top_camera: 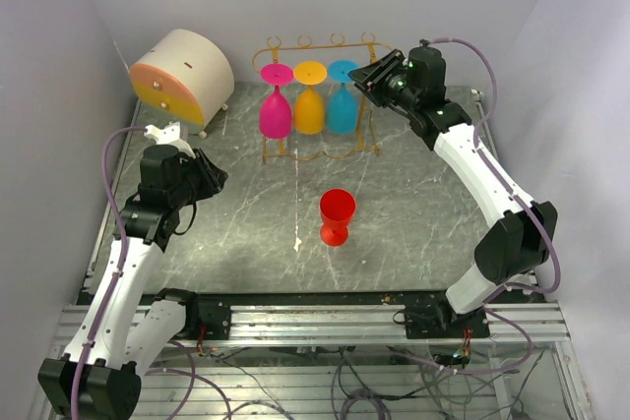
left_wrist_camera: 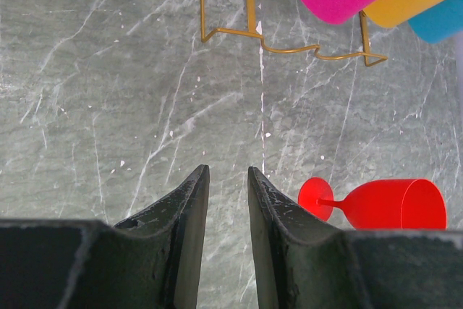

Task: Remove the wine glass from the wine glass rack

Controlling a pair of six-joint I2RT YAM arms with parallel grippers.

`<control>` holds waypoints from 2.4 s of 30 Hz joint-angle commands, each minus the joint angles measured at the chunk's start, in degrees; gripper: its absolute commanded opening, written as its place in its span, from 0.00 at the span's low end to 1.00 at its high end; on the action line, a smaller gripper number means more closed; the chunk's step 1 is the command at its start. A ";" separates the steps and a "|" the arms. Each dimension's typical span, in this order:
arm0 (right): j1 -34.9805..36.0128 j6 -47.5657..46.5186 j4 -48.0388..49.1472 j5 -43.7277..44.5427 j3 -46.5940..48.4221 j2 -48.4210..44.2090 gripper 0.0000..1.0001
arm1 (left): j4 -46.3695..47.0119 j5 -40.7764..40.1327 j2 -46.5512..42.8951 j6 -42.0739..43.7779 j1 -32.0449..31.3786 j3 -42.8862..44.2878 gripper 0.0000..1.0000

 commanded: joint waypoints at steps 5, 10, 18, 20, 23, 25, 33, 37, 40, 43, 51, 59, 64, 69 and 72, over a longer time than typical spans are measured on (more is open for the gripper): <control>1.76 -1.14 4.27 5.74 -0.84 1.00 0.35 | 0.81 0.52 -0.39 -0.17 -0.06 0.79 0.39; 2.11 -1.58 5.04 7.67 -1.09 0.94 0.33 | 0.94 0.60 -0.28 -0.25 -0.06 0.83 0.39; 2.40 -1.99 7.23 10.63 -2.93 0.09 0.24 | 1.07 0.83 -0.11 -0.22 -0.09 0.74 0.39; 2.43 -2.03 8.11 10.78 -3.44 -0.14 0.21 | 0.99 0.83 -0.09 -0.24 -0.01 0.78 0.39; 2.50 -2.16 8.47 10.89 -3.66 -0.25 0.18 | 1.00 0.82 -0.11 -0.25 -0.06 0.80 0.39; 2.52 -2.16 9.16 11.18 -4.21 -0.70 0.17 | 0.99 0.89 -0.10 -0.18 -0.10 0.80 0.39; 2.52 -2.23 11.27 11.45 -5.54 -1.88 0.10 | 0.99 1.12 0.11 -0.17 -0.06 0.85 0.39; 2.53 -1.92 12.63 11.14 -6.58 -2.44 0.00 | 1.07 1.33 0.28 -0.17 -0.06 0.80 0.39; 2.52 -0.96 14.15 10.54 -7.67 -3.08 0.00 | 0.92 1.35 0.42 -0.17 -0.10 0.96 0.39; 2.52 0.13 15.77 9.79 -9.07 -3.79 0.00 | 0.90 1.29 0.34 -0.17 -0.06 0.98 0.39; 2.34 3.79 21.79 9.37 -14.00 -6.76 0.00 | 0.99 0.96 -0.10 -0.26 -0.06 0.88 0.39; 2.38 3.37 22.28 8.15 -14.40 -8.22 0.00 | 1.07 1.08 -0.11 -0.40 -0.05 0.82 0.39; 2.34 3.24 22.80 5.39 -16.30 -10.79 0.00 | 1.24 1.18 -0.28 -0.43 -0.06 0.86 0.39; 2.34 -0.73 19.71 2.75 -17.08 -15.13 0.00 | 1.66 1.57 -0.37 -0.52 -0.06 0.81 0.40; 2.41 -4.93 16.28 1.27 -17.68 -19.10 0.00 | 2.09 2.16 -0.07 -0.69 -0.06 0.65 0.41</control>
